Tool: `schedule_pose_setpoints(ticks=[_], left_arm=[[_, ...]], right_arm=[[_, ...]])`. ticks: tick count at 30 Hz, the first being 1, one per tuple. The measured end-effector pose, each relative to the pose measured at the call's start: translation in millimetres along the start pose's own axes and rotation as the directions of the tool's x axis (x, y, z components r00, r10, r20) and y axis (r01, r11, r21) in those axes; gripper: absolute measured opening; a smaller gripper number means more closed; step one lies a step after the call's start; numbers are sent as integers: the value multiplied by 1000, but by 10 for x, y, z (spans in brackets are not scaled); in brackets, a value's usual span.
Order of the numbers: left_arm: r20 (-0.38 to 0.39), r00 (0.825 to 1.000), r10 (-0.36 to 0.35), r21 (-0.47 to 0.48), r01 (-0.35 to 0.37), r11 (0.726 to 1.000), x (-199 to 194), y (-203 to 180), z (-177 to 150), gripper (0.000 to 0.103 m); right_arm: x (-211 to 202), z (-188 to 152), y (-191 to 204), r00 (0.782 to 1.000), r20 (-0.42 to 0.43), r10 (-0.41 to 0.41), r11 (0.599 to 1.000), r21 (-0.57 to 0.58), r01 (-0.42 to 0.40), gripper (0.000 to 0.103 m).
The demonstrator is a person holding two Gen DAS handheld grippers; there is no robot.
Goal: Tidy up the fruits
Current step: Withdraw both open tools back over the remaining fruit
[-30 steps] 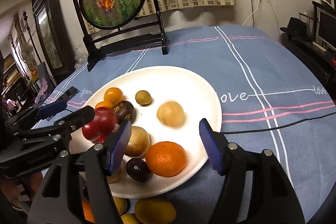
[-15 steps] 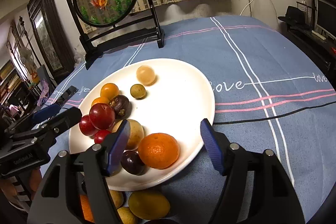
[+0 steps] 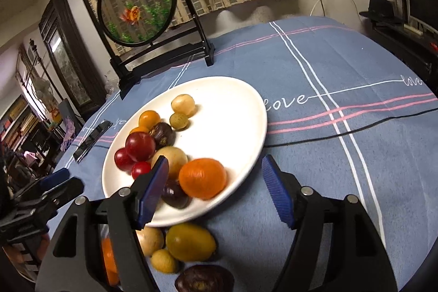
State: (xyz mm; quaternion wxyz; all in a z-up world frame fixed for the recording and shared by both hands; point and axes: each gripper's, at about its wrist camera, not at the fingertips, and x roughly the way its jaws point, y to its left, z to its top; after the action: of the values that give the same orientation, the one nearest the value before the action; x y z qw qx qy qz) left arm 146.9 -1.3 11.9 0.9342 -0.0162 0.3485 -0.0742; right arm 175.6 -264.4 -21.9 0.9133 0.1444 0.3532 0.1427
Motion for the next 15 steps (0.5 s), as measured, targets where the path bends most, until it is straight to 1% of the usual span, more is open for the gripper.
schedule_pose_setpoints(ticks=[2,3,4,5,6,7,8,12,15], left_arm=[[-3,1000,2,4,-2,1000,-68,-1,-112,92],[-18,1000,-6,0,6,1000,-97,1,-180,92],[-30,999,-12,-5,12,1000,-121,9,-224,92],[-42,999,-20,-9,20,1000,-146,10,-266,92],[-47,999,-26,-10,25,1000,-173,10,-291,92],[-50,998,-32,-7,32,999,-221,3,-328,92],[-49,998,-36,-3,36,999,-260,-6,-355,92],[-50,997,-55,21,56,998,-400,-90,-473,93],[-70,995,-77,51,80,995,-436,-198,-588,93]], right_arm=[[-42,-85,-8,1000,-3,-17,1000,-9,17,71],[-66,-107,-33,1000,-9,-16,1000,4,16,71],[-91,-108,-69,1000,-8,-5,1000,27,5,71],[-157,-103,-161,1000,11,13,997,81,-14,71],[-204,-108,-213,1000,21,-4,993,115,2,72],[-249,-124,-249,999,17,-37,990,139,34,73],[-281,-144,-259,999,10,-46,989,143,44,73],[-417,-304,-223,1000,-16,-19,992,125,21,73],[-532,-393,-192,1000,-11,-3,994,111,4,73]])
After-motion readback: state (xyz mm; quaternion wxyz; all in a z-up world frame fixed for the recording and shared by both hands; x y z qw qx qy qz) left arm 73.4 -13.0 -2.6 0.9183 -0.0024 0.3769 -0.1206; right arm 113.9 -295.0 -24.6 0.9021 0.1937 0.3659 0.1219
